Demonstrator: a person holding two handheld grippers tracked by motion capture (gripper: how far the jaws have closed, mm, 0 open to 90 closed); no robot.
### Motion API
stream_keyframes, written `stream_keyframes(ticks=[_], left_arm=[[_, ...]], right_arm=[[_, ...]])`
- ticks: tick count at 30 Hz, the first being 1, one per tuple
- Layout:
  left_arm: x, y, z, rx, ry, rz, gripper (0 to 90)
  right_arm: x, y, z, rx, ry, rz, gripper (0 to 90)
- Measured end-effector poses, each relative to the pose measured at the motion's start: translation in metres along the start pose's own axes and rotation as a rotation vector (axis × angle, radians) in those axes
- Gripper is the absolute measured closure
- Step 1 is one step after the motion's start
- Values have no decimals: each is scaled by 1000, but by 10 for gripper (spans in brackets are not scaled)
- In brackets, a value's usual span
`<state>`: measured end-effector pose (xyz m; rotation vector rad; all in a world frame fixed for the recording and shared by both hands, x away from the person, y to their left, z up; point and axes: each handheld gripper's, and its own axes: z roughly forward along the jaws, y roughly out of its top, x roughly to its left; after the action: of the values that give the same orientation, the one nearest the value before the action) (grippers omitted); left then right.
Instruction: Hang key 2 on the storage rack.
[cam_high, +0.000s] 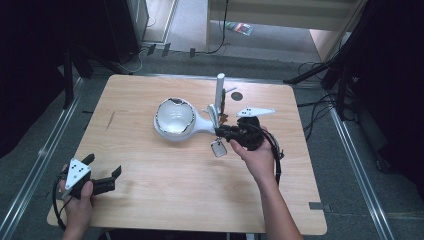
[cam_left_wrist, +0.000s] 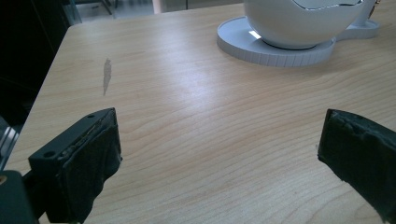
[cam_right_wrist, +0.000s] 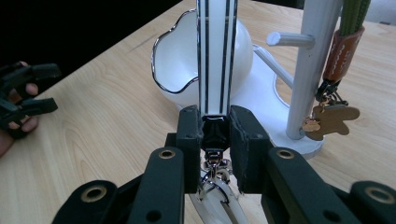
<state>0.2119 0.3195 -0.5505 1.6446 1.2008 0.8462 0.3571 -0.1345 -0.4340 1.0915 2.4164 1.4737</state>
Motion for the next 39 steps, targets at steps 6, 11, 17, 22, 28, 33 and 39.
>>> stream_keyframes(ticks=[6, 11, 17, 22, 28, 33, 39], left_arm=[[0, 0, 0, 1, 0, 0, 0], [0, 0, 0, 1, 0, 0, 0], [0, 0, 0, 0, 0, 2, 0], [0, 0, 0, 1, 0, 2, 0], [0, 0, 0, 0, 0, 3, 0], [0, 0, 0, 0, 0, 2, 0], [0, 0, 0, -1, 1, 3, 0]], right_arm=[[-9, -3, 1, -24, 31, 56, 756], [-14, -6, 3, -24, 41, 80, 756], [-25, -12, 8, -46, 73, 154, 756], [-31, -16, 11, -50, 102, 177, 756], [-39, -20, 14, -51, 151, 231, 756], [-42, -21, 15, -57, 168, 251, 755], [-46, -22, 17, -60, 186, 276, 753]])
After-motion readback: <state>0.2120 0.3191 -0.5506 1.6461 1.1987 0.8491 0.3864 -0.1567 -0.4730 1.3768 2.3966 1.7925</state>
